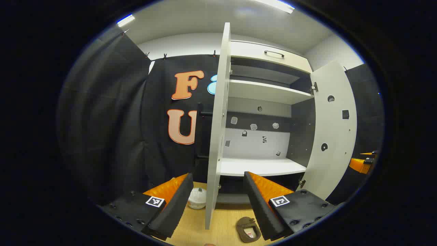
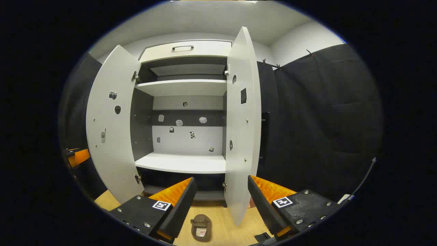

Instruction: Grab one shoe with the right hand and put it into the shoe cabinet, grab the other shoe with the left hand and put it into the shoe cabinet; then close the right door with the right hand and the left door with the left hand.

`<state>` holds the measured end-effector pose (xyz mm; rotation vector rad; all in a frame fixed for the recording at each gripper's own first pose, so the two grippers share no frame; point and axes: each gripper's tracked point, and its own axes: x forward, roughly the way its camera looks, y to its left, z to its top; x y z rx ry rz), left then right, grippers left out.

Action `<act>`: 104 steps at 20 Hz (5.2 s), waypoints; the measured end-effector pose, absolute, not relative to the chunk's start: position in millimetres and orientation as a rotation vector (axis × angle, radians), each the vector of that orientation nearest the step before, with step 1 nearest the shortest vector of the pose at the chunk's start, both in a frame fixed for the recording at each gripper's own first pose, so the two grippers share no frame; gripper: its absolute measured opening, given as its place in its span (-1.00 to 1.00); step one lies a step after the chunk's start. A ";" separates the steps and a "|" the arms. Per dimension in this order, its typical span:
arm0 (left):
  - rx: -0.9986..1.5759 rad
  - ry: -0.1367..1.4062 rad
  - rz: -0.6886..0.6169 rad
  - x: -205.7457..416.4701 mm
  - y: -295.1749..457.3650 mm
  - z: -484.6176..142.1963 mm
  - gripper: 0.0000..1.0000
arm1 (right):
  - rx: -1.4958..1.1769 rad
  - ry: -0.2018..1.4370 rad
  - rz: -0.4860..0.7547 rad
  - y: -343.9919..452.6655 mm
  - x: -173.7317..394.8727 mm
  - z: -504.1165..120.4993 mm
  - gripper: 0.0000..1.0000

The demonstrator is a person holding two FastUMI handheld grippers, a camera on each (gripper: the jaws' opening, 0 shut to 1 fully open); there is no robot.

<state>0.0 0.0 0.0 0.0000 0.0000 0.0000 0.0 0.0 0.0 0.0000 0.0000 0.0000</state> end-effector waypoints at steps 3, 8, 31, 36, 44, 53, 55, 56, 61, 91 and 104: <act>0.006 -0.002 -0.006 -0.8 0.8 1.2 0.92 | 0.025 0.009 0.026 9.2 -2.7 2.6 0.85; 0.008 -0.015 -0.005 -2.7 4.6 6.5 0.93 | 0.032 -0.002 0.034 17.1 -0.7 9.6 0.85; 0.024 0.017 0.031 -10.8 20.2 -14.1 0.92 | 0.028 0.444 0.131 73.6 35.5 -238.3 0.69; 0.029 0.046 0.078 -14.1 38.8 -23.6 0.94 | -0.005 0.578 0.112 74.4 60.4 -325.3 0.42; 0.041 0.074 0.126 -17.4 57.6 -34.2 0.93 | -0.014 0.783 0.042 62.7 82.3 -414.0 -0.34; 0.052 0.107 0.160 -25.5 70.7 -46.0 0.94 | -0.065 0.889 0.000 56.5 84.9 -460.0 -0.68; 0.054 0.113 0.158 -27.1 69.5 -49.1 0.99 | -0.036 0.886 0.005 61.2 81.0 -449.5 -0.92; 0.053 0.114 0.155 -27.9 68.0 -49.7 0.94 | -0.029 0.875 0.007 64.2 80.8 -441.1 -0.94; 0.026 0.101 0.143 -28.6 65.4 -48.1 0.94 | -0.004 0.806 0.062 89.4 79.0 -375.6 -0.96; 0.034 0.018 0.206 -32.0 101.6 -31.5 0.94 | 0.210 0.351 0.086 145.0 326.8 -4.4 -0.96; 0.047 0.047 0.255 -17.5 108.4 -35.5 0.94 | 0.215 0.454 0.056 151.8 415.9 -73.4 -0.75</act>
